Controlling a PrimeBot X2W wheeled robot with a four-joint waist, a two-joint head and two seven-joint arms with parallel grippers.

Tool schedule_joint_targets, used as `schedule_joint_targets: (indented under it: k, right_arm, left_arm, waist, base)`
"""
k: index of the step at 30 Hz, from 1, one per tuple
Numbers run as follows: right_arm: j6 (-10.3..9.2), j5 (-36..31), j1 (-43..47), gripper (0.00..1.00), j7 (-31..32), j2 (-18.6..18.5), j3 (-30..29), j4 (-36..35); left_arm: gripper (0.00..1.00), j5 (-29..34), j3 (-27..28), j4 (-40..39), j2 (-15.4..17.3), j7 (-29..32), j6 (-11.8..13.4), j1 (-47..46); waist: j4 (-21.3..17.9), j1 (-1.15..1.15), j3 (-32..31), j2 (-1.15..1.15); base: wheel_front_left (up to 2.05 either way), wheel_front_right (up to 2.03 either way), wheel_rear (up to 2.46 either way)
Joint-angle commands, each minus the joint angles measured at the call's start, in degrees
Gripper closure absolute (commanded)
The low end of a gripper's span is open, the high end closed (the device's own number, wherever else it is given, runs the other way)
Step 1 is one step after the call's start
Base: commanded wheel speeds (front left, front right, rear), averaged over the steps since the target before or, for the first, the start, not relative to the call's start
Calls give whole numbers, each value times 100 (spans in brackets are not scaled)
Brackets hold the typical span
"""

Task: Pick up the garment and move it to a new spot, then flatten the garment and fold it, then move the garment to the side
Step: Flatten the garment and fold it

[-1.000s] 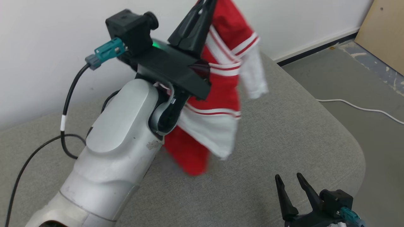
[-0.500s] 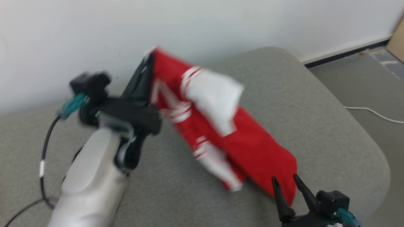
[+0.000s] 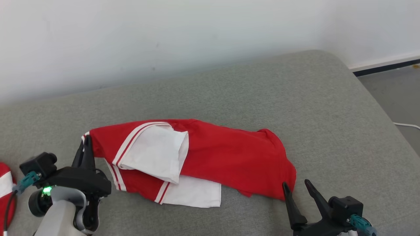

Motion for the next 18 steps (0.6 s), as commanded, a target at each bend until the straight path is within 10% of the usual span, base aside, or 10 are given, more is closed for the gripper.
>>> schedule_joint_targets:
  k: [1,2,18]
  right_arm:
    - [5,-34,52,0,14,-7,0,-54]
    - [5,-29,47,0,28,-7,5,-66]
    - [5,111,154,0,-10,-7,-61,-12]
  left_arm:
    - [25,49,19,101,6,-7,-3,29]
    - [0,99,30,150,16,-6,-9,-15]
    - [0,297,-312,216,-558,238,-255,787]
  waist:
    - [102,1,49,0]
    - [125,1,56,0]
    - [322,1,-206,0]
  base:
    - [0,0,0]
    - [0,0,0]
    - [0,0,0]
